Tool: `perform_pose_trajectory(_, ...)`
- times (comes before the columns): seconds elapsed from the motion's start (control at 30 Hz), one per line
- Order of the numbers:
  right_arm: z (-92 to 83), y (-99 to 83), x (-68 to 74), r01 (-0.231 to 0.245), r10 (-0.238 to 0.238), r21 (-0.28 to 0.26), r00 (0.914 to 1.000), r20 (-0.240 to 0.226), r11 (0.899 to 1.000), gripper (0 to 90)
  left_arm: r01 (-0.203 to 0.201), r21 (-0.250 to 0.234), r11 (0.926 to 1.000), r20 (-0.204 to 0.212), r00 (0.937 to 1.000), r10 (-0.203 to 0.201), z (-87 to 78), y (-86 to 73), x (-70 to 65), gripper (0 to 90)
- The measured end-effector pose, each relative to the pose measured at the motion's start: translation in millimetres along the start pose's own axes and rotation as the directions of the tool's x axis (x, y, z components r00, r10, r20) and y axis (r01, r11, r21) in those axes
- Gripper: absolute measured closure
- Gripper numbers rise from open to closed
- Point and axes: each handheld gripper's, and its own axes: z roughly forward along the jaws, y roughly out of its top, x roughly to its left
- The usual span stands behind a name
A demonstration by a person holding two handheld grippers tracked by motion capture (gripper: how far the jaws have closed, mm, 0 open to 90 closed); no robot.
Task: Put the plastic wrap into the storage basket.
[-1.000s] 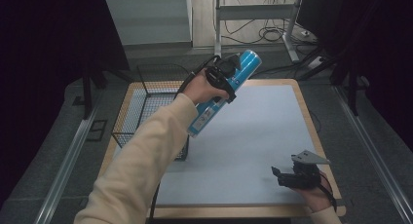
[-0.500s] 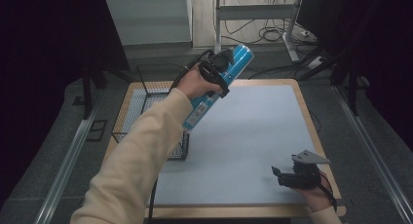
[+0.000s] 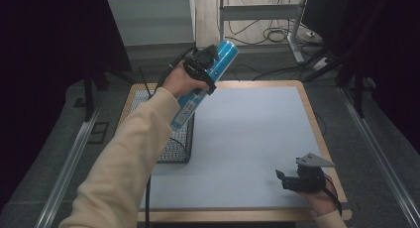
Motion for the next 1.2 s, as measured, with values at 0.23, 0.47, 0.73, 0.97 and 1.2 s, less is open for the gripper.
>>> perform_pose_trajectory(0.23,0.2,0.0,0.5,-0.002,0.002,0.002,1.0,-0.001,1.0,13.7,0.031,0.02,0.9993,-0.02,0.9993,-0.031,9.8,-7.9,14.1,31.5)
perform_pose_trajectory(0.47,0.4,-0.3,1.0,0.001,-0.001,0.004,1.0,0.001,1.0,13.7,0.06,0.019,0.998,-0.038,0.9975,-0.059,17.0,-15.6,25.9,31.5)
perform_pose_trajectory(0.73,0.4,-0.1,1.1,0.001,-0.001,0.007,1.0,0.003,1.0,13.7,0.091,0.041,0.995,-0.036,0.9953,-0.09,29.6,-26.7,38.3,31.6)
perform_pose_trajectory(0.97,0.8,-0.4,0.6,0.001,-0.001,0.007,1.0,0.004,1.0,13.7,0.107,0.06,0.9924,-0.043,0.9936,-0.105,42.8,-33.8,46.1,31.6)
perform_pose_trajectory(1.2,1.2,-0.8,0.4,0.002,-0.002,0.01,1.0,0.007,1.0,13.7,0.123,0.078,0.9894,-0.041,0.9919,-0.12,57.0,-40.5,53.1,31.6)
